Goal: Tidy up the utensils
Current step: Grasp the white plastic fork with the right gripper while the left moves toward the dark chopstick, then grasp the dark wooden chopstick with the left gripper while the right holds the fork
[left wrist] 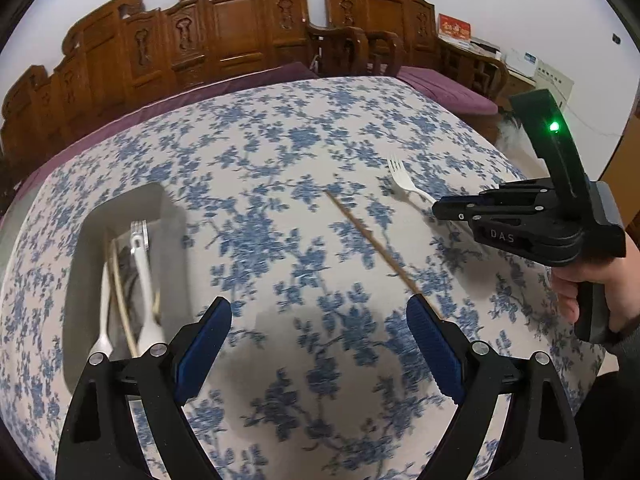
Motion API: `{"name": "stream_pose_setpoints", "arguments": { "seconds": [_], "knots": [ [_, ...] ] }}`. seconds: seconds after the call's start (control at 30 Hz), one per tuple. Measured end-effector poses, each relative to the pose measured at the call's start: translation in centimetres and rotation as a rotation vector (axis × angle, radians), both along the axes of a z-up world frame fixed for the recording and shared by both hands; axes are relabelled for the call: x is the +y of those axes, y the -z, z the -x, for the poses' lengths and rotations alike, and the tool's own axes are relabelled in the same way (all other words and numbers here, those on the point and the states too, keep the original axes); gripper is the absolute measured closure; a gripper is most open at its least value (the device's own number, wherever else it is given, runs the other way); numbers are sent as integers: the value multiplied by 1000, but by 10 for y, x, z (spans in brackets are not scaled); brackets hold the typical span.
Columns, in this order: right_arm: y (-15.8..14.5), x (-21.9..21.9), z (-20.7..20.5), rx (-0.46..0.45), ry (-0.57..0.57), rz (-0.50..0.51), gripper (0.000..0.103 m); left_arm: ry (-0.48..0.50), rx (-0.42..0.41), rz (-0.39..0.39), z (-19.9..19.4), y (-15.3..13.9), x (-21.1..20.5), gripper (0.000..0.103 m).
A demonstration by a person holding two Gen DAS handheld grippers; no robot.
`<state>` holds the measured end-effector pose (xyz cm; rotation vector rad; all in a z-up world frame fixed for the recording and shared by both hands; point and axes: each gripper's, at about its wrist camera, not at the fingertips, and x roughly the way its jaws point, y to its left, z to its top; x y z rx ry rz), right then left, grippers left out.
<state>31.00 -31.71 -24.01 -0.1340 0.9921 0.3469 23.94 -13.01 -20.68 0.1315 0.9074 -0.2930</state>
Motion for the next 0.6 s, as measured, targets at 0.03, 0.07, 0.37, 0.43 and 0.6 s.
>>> {"name": "stream_pose_setpoints", "arguments": {
  "seconds": [0.03, 0.07, 0.37, 0.43, 0.6],
  "knots": [
    [0, -3, 0, -1, 4, -2, 94, 4, 1, -4, -1, 1, -5, 17],
    [-1, -5, 1, -3, 7, -4, 94, 8, 3, -9, -3, 2, -10, 17],
    [-5, -18, -1, -21, 23, -17, 94, 38, 31, -54, -23, 21, -47, 17],
    [-4, -20, -3, -22, 26, -12, 94, 42, 41, -61, -27, 27, -54, 17],
    [-1, -23, -7, -21, 29, 0, 94, 42, 67, -72, -37, 40, -69, 17]
  ]
}}
